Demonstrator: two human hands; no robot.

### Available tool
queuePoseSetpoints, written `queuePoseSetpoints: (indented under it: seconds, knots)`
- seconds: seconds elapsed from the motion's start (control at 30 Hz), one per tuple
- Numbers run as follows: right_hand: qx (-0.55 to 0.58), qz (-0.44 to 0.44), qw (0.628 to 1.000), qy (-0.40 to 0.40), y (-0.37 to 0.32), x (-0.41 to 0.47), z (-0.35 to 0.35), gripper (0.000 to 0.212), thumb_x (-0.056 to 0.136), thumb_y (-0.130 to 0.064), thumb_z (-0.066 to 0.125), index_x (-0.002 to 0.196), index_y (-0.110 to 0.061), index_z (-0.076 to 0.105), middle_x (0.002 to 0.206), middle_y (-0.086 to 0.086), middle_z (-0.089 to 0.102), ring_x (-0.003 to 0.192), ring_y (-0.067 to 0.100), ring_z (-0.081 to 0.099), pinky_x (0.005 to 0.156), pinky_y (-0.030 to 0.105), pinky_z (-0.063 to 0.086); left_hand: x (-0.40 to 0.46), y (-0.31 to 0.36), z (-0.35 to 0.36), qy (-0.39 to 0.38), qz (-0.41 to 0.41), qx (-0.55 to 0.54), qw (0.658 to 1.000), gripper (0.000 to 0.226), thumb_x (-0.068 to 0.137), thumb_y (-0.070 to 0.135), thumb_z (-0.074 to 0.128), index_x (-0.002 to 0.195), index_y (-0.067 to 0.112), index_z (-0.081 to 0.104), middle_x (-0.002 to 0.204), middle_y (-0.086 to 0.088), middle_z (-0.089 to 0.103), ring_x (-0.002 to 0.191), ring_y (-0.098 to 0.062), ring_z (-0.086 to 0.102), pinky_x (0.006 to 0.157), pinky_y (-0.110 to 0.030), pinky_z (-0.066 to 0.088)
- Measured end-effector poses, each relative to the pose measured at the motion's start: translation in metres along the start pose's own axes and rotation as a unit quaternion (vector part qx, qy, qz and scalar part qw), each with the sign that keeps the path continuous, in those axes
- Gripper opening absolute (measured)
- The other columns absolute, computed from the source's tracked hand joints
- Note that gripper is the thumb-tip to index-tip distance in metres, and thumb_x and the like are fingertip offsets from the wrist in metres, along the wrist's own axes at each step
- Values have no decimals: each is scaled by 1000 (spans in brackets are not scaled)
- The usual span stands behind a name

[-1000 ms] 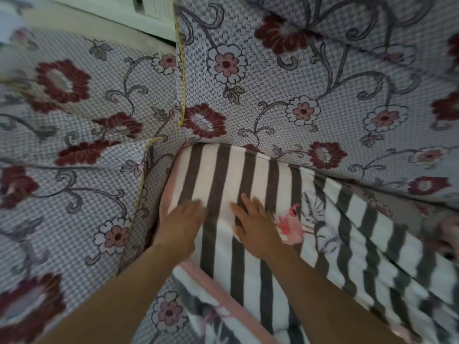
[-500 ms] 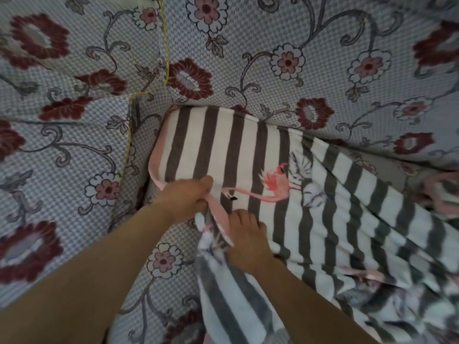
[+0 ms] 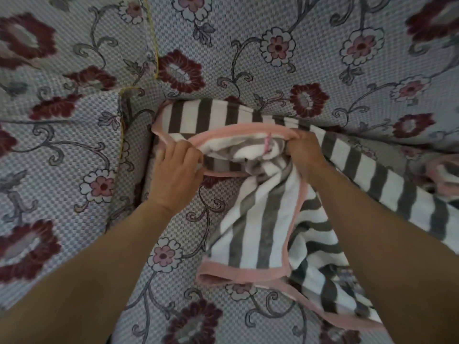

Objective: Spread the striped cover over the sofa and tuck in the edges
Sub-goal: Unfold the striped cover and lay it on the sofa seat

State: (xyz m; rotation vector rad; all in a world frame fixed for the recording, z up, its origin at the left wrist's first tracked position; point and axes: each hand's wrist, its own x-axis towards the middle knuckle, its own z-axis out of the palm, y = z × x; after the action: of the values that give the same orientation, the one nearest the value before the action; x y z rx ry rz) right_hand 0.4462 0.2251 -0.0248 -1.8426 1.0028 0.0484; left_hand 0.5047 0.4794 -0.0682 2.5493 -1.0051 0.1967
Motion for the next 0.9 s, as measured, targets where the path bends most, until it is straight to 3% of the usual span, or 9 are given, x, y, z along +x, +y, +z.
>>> queuePoseSetpoints:
  seconds: [0.07,0.13,0.2,0.27,0.37,0.5,0.57,0.67,0.9]
  knots:
    - [40,2,999,-9,3,5,-2,39,74,10,42,86,-12,71,81,11,71,79,34,67,69,39,57,-2,4,13,-96,73,-46,992,9,78,6,65,86,7,60,87,-14,59,79,-33,57,65,-46,50]
    - [59,-1,998,-24,6,8,-3,44,73,13,41,93,-14,70,81,6,71,76,25,68,69,34,57,-2,13,26,-229,108,-18,967,38,80,8,62,118,10,57,118,-12,58,105,-32,56,82,-45,52]
    - [73,-3,997,-40,9,9,-5,47,71,14,40,90,-16,70,81,5,71,72,19,70,67,30,59,-1,19,40,-332,70,6,941,69,80,16,62,143,19,33,145,-2,38,131,-27,37,99,-42,43]
    - [87,2,995,-58,12,9,-7,47,68,15,40,81,-18,71,75,3,72,67,16,70,62,27,58,0,25,49,-387,48,14,921,64,78,18,61,138,23,40,137,2,43,124,-27,43,89,-41,49]
    - [98,23,991,-86,12,9,-11,43,65,13,39,74,-15,70,67,1,70,63,16,68,59,25,56,6,37,56,-351,99,13,931,41,75,22,58,115,17,62,117,-6,60,107,-30,56,86,-41,50]
    - [55,36,989,-135,6,7,-16,47,52,-1,46,94,20,50,87,14,54,80,28,51,73,40,42,17,61,80,-286,162,-26,944,51,78,20,61,125,2,56,127,-22,57,123,-41,49,107,-47,34]
    - [40,37,986,-160,4,3,-12,41,48,-2,46,85,10,57,82,13,51,76,26,47,70,38,39,17,64,88,-359,144,7,922,48,92,26,46,136,6,45,140,-18,46,135,-36,35,115,-43,20]
    - [18,40,976,-215,5,-8,-5,24,49,-1,45,69,-5,57,64,9,49,60,21,45,60,29,37,5,54,75,-338,152,-19,929,38,92,29,41,109,7,66,113,-20,65,108,-36,59,94,-41,45]
    - [1,36,977,-208,12,-19,6,28,67,13,40,86,5,60,64,9,49,56,18,48,55,27,39,-32,-38,38,-349,-79,18,933,55,91,24,44,144,18,32,153,-5,29,140,-29,27,100,-45,43]
